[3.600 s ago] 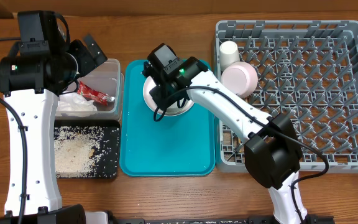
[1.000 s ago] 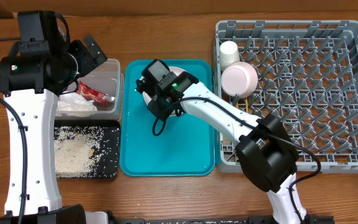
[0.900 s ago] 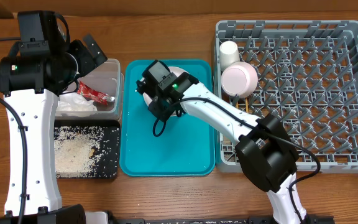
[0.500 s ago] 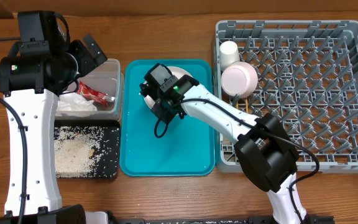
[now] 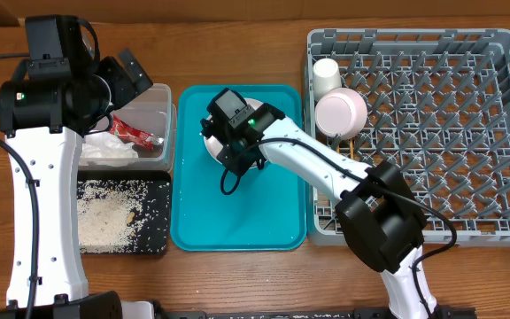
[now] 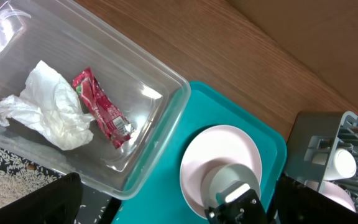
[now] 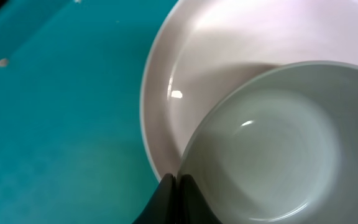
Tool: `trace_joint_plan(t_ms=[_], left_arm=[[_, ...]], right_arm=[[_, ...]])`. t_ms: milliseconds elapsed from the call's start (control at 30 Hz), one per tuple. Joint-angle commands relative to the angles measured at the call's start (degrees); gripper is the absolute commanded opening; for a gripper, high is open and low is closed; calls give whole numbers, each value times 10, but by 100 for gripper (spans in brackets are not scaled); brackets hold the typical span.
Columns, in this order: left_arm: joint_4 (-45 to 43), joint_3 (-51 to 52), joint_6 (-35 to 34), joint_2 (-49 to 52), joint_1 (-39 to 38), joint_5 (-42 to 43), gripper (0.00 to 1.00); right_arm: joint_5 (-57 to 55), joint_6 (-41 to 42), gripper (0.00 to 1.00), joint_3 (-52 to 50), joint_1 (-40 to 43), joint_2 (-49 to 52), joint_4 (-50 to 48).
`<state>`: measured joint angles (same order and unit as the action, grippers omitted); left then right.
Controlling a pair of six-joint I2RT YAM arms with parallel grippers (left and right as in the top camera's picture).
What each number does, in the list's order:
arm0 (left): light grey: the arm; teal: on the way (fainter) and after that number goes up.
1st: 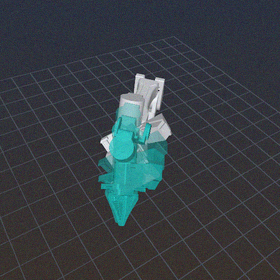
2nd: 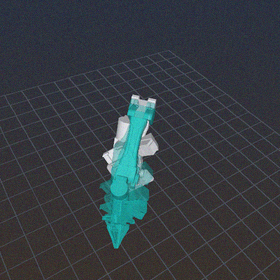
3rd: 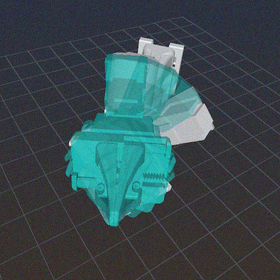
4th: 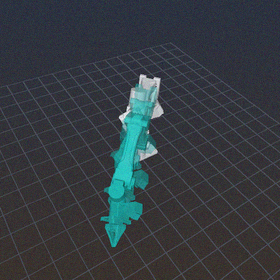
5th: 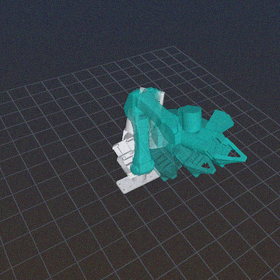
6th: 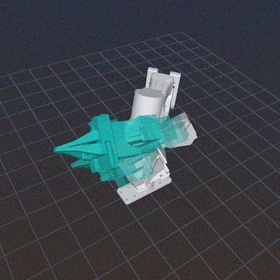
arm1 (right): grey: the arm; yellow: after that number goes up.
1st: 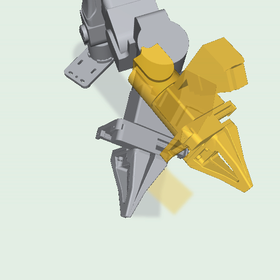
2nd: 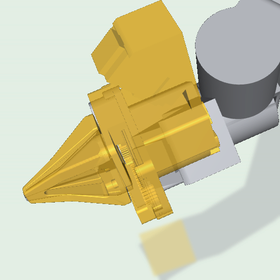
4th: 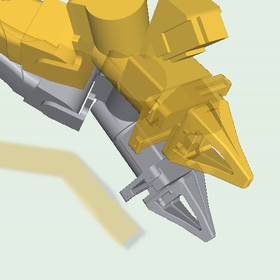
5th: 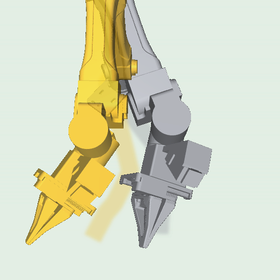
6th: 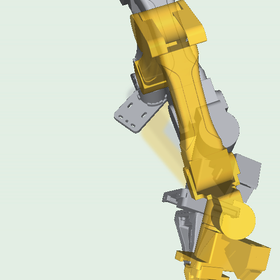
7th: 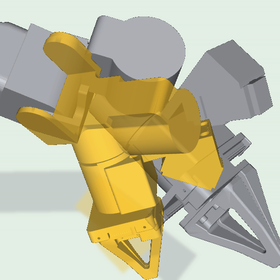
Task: Sort waste into correct bins and load items into the dishwasher
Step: 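Grasp the rim of the pale bowl with the right gripper, then lift the bowl with the right gripper and carry it to the rack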
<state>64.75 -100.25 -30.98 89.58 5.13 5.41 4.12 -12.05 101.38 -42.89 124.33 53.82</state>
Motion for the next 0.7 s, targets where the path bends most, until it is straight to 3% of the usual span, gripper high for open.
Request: trace_joint_plan(t_ms=[0, 233, 500, 667], left_arm=[[-1, -11, 8, -8, 1, 4, 100], [-1, -11, 8, -8, 1, 4, 100], [-1, -11, 8, -8, 1, 4, 100], [-1, -11, 8, -8, 1, 4, 100]], right_arm=[[52, 18, 4, 50, 6, -45, 26], [94, 92, 4, 76, 53, -160, 105], [378, 84, 4, 75, 200, -238, 219], [569, 1, 4, 58, 316, -240, 276]])
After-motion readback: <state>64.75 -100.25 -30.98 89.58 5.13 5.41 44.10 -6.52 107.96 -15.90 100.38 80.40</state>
